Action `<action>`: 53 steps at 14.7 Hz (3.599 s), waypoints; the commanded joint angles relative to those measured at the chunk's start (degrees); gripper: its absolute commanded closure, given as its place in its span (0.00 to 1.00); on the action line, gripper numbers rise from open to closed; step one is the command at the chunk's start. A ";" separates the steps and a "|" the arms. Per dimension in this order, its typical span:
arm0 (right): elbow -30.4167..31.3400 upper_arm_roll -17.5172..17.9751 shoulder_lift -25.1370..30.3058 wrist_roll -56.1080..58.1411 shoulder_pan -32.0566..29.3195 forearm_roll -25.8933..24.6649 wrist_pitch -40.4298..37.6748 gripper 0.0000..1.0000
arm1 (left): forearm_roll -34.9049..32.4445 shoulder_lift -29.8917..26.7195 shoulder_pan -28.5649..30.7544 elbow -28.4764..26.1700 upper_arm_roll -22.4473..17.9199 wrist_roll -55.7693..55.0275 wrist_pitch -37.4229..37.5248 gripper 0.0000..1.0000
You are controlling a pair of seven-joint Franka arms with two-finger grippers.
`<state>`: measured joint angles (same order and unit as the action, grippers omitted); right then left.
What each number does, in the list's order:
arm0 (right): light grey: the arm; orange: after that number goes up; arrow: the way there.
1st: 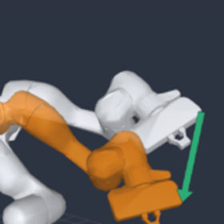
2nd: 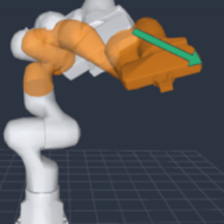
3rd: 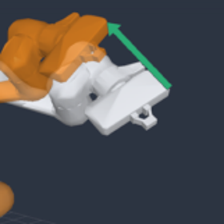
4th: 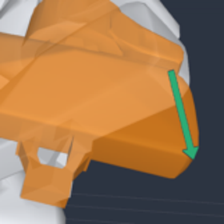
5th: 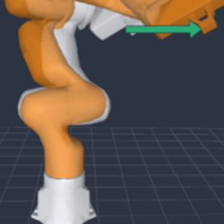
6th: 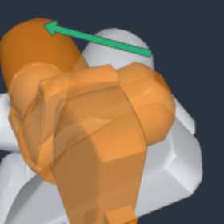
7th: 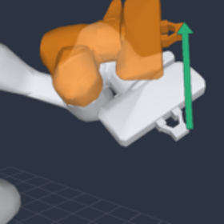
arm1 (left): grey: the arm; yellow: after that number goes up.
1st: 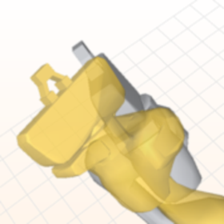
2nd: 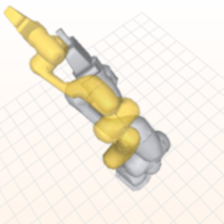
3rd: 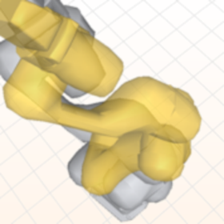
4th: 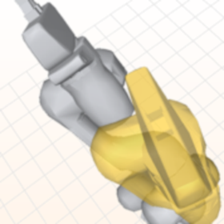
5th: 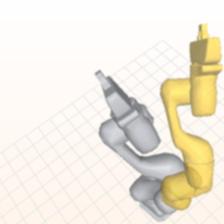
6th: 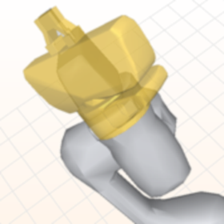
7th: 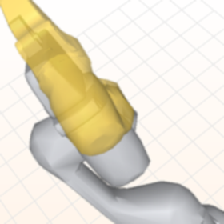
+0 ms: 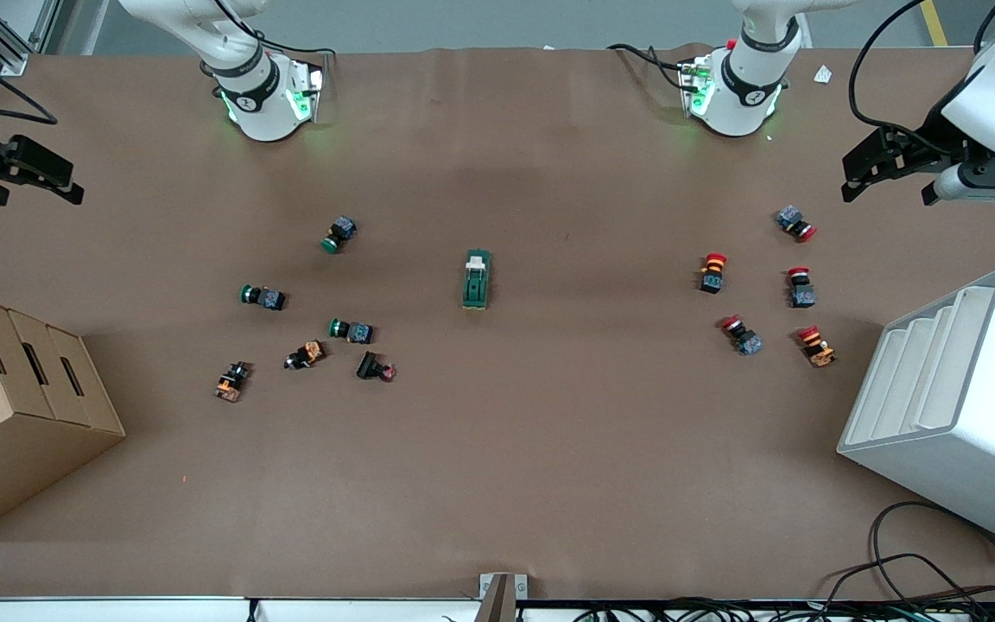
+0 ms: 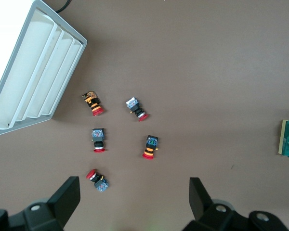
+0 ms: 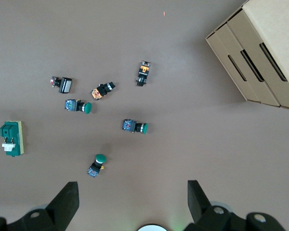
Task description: Close load switch with both arms
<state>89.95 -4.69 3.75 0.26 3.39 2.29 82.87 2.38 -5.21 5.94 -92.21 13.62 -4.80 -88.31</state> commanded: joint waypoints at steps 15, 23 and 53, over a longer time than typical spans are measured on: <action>-2.93 2.14 -1.82 0.01 -4.71 -0.79 0.54 0.00 | -0.97 10.55 -11.11 -0.24 19.68 -24.33 -9.05 0.00; 1.00 1.52 -2.96 -12.61 -4.28 -0.80 -2.36 0.00 | -18.70 24.44 -31.94 -0.78 19.96 -61.08 -18.65 0.00; 17.26 2.05 -29.33 -81.72 38.88 19.24 46.66 0.00 | -111.54 57.06 -54.72 -14.40 14.95 -144.79 -15.32 0.02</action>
<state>103.87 -2.19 -26.29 -80.32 39.83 19.54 126.40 -107.16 50.49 -46.98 -107.68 29.89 -148.35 -105.32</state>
